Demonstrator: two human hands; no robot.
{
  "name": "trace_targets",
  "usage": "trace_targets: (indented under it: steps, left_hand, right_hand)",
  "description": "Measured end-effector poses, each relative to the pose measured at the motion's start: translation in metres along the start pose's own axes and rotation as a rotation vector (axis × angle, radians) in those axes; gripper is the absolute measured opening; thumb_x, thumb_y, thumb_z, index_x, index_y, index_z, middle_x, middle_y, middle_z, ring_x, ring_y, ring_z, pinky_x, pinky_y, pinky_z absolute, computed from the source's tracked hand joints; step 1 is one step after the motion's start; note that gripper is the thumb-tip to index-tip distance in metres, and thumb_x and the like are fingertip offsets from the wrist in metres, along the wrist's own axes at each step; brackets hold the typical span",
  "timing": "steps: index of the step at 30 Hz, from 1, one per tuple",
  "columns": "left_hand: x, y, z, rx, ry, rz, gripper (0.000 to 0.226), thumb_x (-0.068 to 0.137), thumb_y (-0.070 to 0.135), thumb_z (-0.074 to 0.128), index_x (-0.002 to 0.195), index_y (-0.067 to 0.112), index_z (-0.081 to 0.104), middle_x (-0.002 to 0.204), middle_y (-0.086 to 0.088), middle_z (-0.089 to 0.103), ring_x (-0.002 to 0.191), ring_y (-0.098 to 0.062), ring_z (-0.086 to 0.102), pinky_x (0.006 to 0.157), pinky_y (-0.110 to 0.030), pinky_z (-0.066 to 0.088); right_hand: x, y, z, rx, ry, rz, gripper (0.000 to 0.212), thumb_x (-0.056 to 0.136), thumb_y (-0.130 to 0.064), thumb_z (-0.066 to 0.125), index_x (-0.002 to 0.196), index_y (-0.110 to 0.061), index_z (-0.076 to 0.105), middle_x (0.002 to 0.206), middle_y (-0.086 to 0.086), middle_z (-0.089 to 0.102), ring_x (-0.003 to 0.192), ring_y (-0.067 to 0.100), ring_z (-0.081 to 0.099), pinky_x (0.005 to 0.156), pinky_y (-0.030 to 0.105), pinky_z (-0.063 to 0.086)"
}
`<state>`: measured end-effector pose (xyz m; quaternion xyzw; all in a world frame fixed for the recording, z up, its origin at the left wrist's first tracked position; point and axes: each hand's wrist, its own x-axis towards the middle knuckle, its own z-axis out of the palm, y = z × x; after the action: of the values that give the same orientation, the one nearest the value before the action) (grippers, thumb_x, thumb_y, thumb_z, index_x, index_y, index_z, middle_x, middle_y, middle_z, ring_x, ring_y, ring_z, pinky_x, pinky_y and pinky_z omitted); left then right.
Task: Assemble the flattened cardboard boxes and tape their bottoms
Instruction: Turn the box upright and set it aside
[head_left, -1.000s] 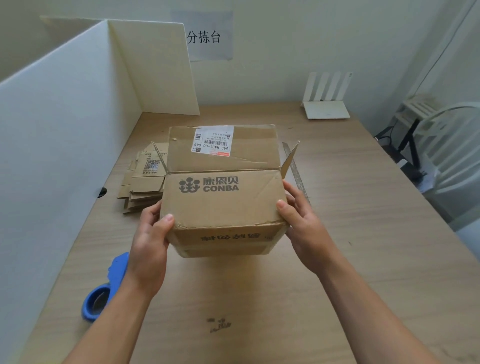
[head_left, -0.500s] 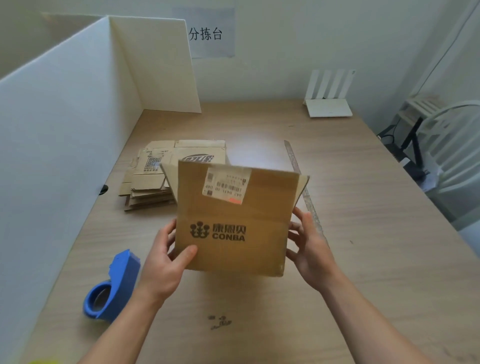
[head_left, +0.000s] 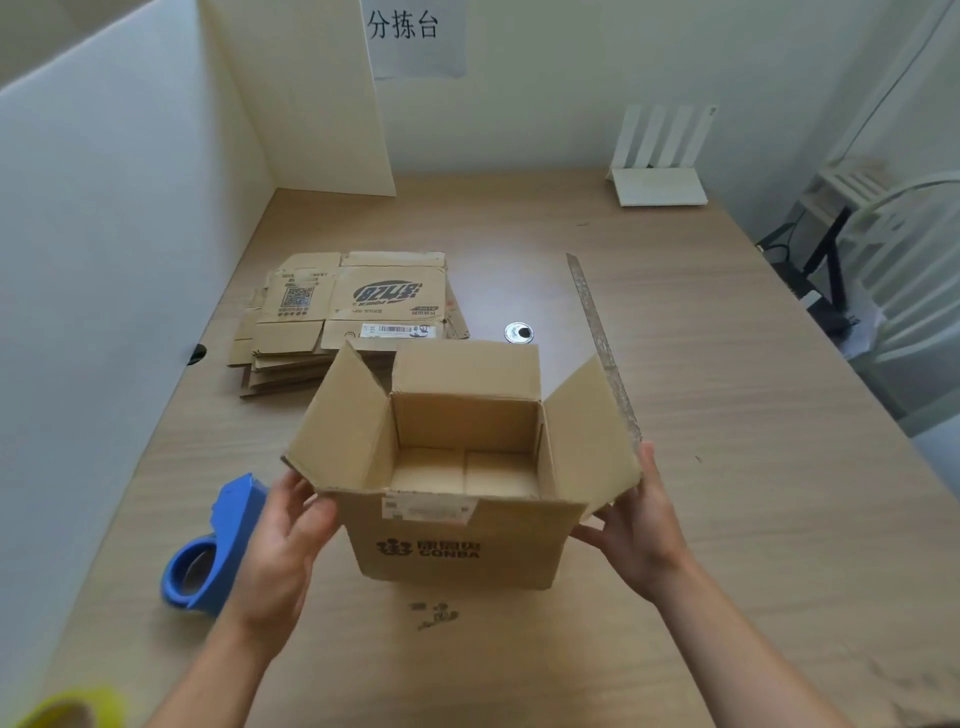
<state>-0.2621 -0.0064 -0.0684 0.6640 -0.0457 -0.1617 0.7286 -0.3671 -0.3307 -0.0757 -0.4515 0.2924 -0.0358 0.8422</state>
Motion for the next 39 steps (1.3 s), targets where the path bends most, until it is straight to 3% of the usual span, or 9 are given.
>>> trace_targets:
  steps: [4, 7, 14, 17, 20, 24, 27, 32, 39]
  left_hand:
    - [-0.001, 0.012, -0.003, -0.172, 0.167, 0.031, 0.048, 0.085, 0.046, 0.064, 0.13, 0.033, 0.056, 0.123, 0.004, 0.066, 0.111, -0.011, 0.065, 0.084, -0.025, 0.057]
    - [-0.003, 0.02, -0.003, 0.068, 0.257, 0.091, 0.036, 0.089, 0.037, 0.07, 0.122, 0.042, 0.057, 0.122, 0.011, 0.064, 0.111, -0.003, 0.062, 0.091, -0.027, 0.052]
    - [-0.02, 0.03, 0.004, 1.0, 0.35, 0.383, 0.047, 0.091, 0.025, 0.067, 0.135, 0.02, 0.052, 0.13, 0.001, 0.052, 0.119, -0.018, 0.048, 0.097, -0.036, 0.041]
    - [-0.021, 0.038, 0.014, 1.092, 0.202, 0.586, 0.047, 0.086, 0.035, 0.055, 0.125, 0.01, 0.063, 0.125, -0.004, 0.058, 0.114, -0.022, 0.05, 0.099, -0.03, 0.037]
    - [-0.02, 0.033, 0.023, 1.166, 0.081, 0.529, 0.049, 0.084, 0.04, 0.05, 0.117, 0.009, 0.069, 0.122, -0.006, 0.06, 0.112, -0.025, 0.052, 0.097, -0.043, 0.045]
    - [-0.013, 0.023, 0.01, 1.135, 0.3, 0.274, 0.053, 0.087, 0.028, 0.063, 0.137, 0.01, 0.055, 0.138, -0.012, 0.049, 0.12, -0.032, 0.042, 0.101, -0.054, 0.041]
    - [-0.01, 0.019, 0.004, 0.909, 0.275, -0.005, 0.07, 0.089, 0.025, 0.069, 0.151, 0.019, 0.036, 0.147, -0.005, 0.045, 0.134, -0.022, 0.043, 0.108, -0.042, 0.036]
    - [-0.017, 0.018, 0.013, 0.837, 0.061, 0.017, 0.071, 0.09, 0.025, 0.068, 0.15, 0.041, 0.032, 0.131, 0.031, 0.048, 0.118, 0.019, 0.044, 0.097, -0.024, 0.042]
    - [-0.019, 0.014, 0.012, 0.708, 0.078, -0.031, 0.053, 0.092, 0.026, 0.066, 0.141, 0.037, 0.047, 0.122, 0.025, 0.063, 0.111, 0.011, 0.056, 0.095, -0.03, 0.048]
  right_hand:
    - [-0.003, -0.008, 0.0, -0.055, 0.006, -0.055, 0.048, 0.09, -0.067, 0.043, 0.121, -0.039, 0.068, 0.121, 0.002, 0.071, 0.107, 0.02, 0.068, 0.083, 0.039, 0.058]
    - [-0.003, -0.013, -0.003, -0.199, 0.061, -0.112, 0.021, 0.1, -0.039, 0.054, 0.115, -0.043, 0.068, 0.114, -0.002, 0.074, 0.102, 0.017, 0.072, 0.071, 0.032, 0.06]
    - [-0.006, -0.021, -0.002, -0.728, 0.216, -0.343, 0.051, 0.094, -0.022, 0.067, 0.138, -0.039, 0.049, 0.132, -0.003, 0.058, 0.112, 0.011, 0.062, 0.094, 0.035, 0.052]
    - [-0.009, -0.028, 0.006, -1.0, 0.284, -0.5, 0.059, 0.093, -0.025, 0.068, 0.147, -0.027, 0.045, 0.137, -0.003, 0.047, 0.124, 0.012, 0.049, 0.105, 0.032, 0.041]
    - [-0.01, -0.029, 0.019, -1.123, 0.282, -0.594, 0.056, 0.092, -0.024, 0.069, 0.144, -0.022, 0.05, 0.133, -0.006, 0.043, 0.124, 0.008, 0.044, 0.102, 0.015, 0.029]
    - [-0.006, -0.03, 0.024, -0.907, 0.355, -0.485, 0.059, 0.092, -0.027, 0.069, 0.145, -0.031, 0.045, 0.133, -0.006, 0.047, 0.117, 0.006, 0.052, 0.096, 0.02, 0.04]
    - [-0.005, -0.029, 0.018, -0.656, 0.279, -0.359, 0.053, 0.093, -0.032, 0.068, 0.139, -0.045, 0.045, 0.127, -0.013, 0.056, 0.103, -0.002, 0.059, 0.076, 0.015, 0.047]
    - [-0.001, -0.02, 0.014, -0.535, 0.125, -0.29, 0.04, 0.097, -0.033, 0.063, 0.13, -0.051, 0.049, 0.127, -0.009, 0.059, 0.112, 0.011, 0.063, 0.091, 0.036, 0.053]
    - [-0.006, -0.005, 0.009, -0.496, 0.0, -0.248, 0.034, 0.102, -0.03, 0.052, 0.135, -0.041, 0.056, 0.132, -0.011, 0.063, 0.121, 0.01, 0.061, 0.098, 0.04, 0.052]
